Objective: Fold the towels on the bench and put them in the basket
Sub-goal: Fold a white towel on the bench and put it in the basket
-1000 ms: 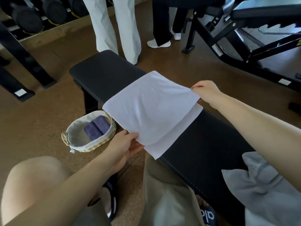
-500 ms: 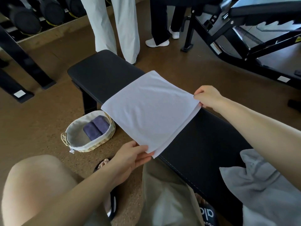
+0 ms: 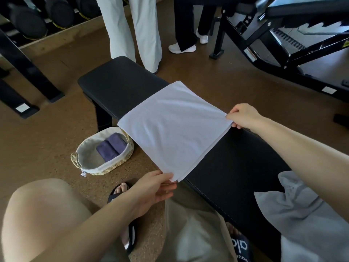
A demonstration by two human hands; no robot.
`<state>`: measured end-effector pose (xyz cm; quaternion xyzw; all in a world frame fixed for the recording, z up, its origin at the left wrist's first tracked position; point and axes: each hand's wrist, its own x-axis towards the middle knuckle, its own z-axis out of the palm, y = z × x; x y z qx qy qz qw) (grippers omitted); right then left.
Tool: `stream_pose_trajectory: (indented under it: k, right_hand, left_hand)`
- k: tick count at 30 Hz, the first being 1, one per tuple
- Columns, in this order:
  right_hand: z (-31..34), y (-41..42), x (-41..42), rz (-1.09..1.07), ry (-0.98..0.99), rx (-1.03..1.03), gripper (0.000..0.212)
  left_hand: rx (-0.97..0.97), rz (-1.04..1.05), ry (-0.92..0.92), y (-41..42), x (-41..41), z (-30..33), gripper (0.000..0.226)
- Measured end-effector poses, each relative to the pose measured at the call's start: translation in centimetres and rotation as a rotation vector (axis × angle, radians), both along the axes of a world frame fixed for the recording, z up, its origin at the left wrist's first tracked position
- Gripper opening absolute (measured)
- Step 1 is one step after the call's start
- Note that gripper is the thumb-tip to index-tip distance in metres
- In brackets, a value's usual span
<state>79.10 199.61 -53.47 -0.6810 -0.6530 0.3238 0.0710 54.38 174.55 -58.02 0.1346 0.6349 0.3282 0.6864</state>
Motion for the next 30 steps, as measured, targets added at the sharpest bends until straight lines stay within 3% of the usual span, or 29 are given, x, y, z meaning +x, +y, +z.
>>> stream_pose_trajectory:
  k: [7,12,22,30]
  right_hand:
    - [0.6,0.7,0.2,-0.093,0.082,-0.102,0.017]
    - [-0.3,0.1,0.7,0.016,-0.048,-0.033,0.021]
    - [-0.4,0.7,1.2,-0.063,0.069,-0.086,0.019]
    - [-1.0,0.6,1.5,-0.099,0.100,-0.053,0.017]
  left_hand:
    - [0.029,0.034,-0.103,0.1,-0.5,0.5,0.027]
    - [0.046,0.035,-0.092,0.0,0.1,0.3,0.030]
    - [0.073,0.133,-0.158,-0.8,1.8,-0.1,0.025]
    - [0.087,0.177,-0.071,-1.0,2.1,-1.0,0.021]
